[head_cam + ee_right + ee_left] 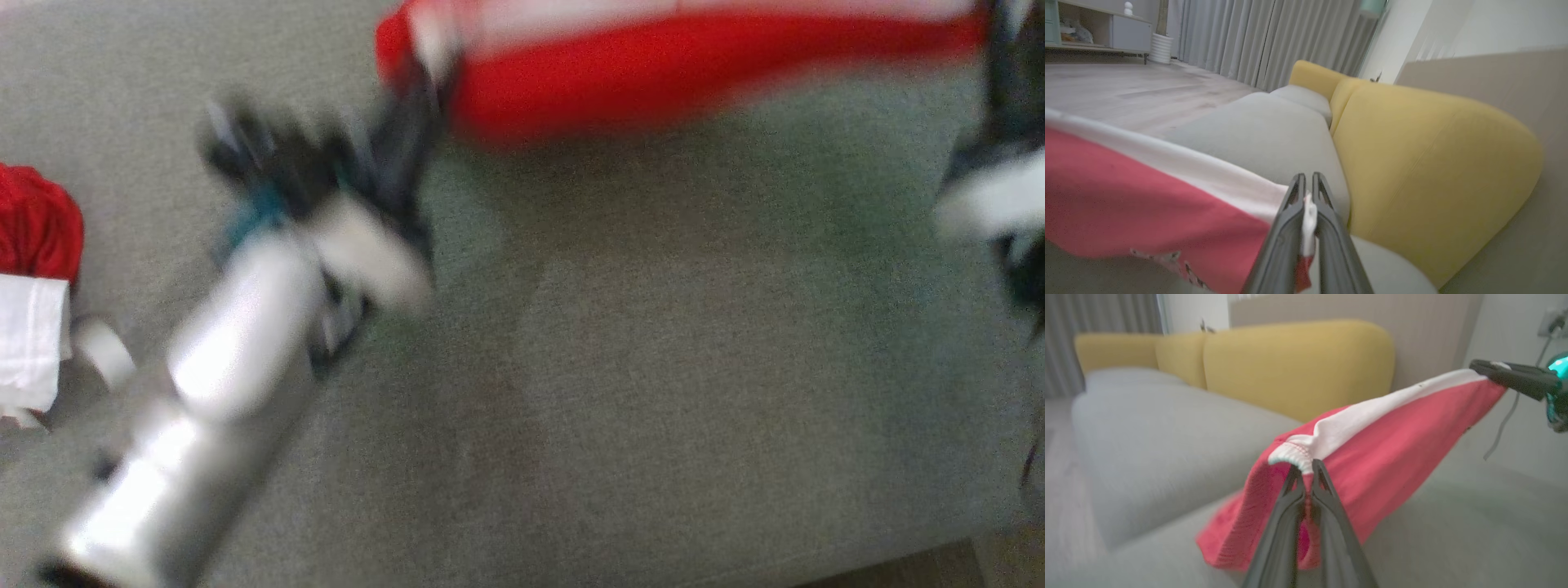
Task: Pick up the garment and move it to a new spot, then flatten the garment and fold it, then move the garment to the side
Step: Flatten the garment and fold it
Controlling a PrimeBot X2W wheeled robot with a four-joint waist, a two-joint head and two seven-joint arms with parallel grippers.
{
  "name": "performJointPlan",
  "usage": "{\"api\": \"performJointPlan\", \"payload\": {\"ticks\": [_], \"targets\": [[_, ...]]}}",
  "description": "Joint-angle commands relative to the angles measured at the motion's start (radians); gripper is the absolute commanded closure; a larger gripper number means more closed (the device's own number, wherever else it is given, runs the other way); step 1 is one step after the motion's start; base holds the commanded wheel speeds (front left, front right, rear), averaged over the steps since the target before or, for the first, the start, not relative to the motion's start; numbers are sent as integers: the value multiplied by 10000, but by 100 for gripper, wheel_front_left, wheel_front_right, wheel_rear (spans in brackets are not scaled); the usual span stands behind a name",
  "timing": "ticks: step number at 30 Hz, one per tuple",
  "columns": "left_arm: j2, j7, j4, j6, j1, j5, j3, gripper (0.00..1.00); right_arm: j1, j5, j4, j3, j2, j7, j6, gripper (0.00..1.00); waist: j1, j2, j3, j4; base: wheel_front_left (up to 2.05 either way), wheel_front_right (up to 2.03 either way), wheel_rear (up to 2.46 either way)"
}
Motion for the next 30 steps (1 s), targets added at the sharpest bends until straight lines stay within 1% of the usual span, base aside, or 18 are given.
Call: {"api": "performJointPlan", "payload": {"ticks": [1,5,8,10,13,14,15,16,18,19,20,21,22,23,24,27,30], "targets": [[390,-37,-356,-45,951,266,97,100,1102,230,-533,-312,36,85,-9,100,0,0,-136,96,0,0,0],[371,-38,-797,-56,3300,936,-346,100,3389,423,-1247,-1156,589,110,-9,100,0,0,-388,184,0,0,0],[417,-38,-1185,47,4722,1225,-375,100,4858,396,-2026,-1636,1008,251,-9,100,0,0,-686,159,0,0,0],[490,-38,-1431,130,5512,1374,-350,100,5729,398,-2626,-1792,1160,461,-9,100,0,0,-936,128,0,0,0],[612,-39,-1877,187,6436,1478,-267,100,6870,574,-3550,-1884,1062,987,-9,100,0,0,-1263,81,0,0,0],[709,-39,-2172,196,6824,1537,-249,100,7541,738,-4157,-1992,883,1503,-9,100,0,0,-1394,111,0,0,0],[755,-39,-2272,187,6956,1547,-256,100,7842,811,-4434,-2016,777,1808,-9,100,0,0,-1438,133,0,0,0],[755,-39,-2272,187,6956,1547,-256,100,7842,811,-4434,-2016,777,1808,-9,100,0,0,-1438,133,0,0,0],[779,-39,-2397,174,7067,1541,-250,100,8272,1060,-4786,-2115,623,2305,-9,100,0,0,-1459,219,0,0,0],[739,-39,-2395,157,7069,1491,-246,100,8441,1190,-4852,-2077,552,2567,-9,81,0,0,-1439,291,0,0,0],[703,-39,-2351,133,7019,1480,-275,100,8570,1272,-4940,-1996,502,2795,-9,9,0,0,-1402,371,0,0,0],[665,-39,-2294,101,6933,1503,-342,100,8650,1394,-4969,-1945,492,2992,-9,0,0,0,-1363,456,0,0,0],[576,-29,-2222,63,6866,1443,-393,100,8698,1484,-4948,-1895,406,3137,-9,0,0,0,-1331,547,0,0,0],[468,6,-2150,26,6815,1318,-424,62,8688,1502,-4941,-1907,339,3199,-9,0,0,0,-1296,629,0,0,0],[377,43,-2104,-6,6765,1200,-453,0,8628,1523,-4922,-1963,324,3214,-9,0,0,0,-1272,694,0,0,0],[267,146,-2087,-80,6673,919,-541,0,8414,1587,-4921,-2035,342,3208,-9,0,0,0,-1245,891,0,0,0],[419,405,-2410,-153,6716,478,-633,0,8264,1495,-4888,-2048,291,3202,-9,0,0,0,-1264,1034,0,0,0]]}}
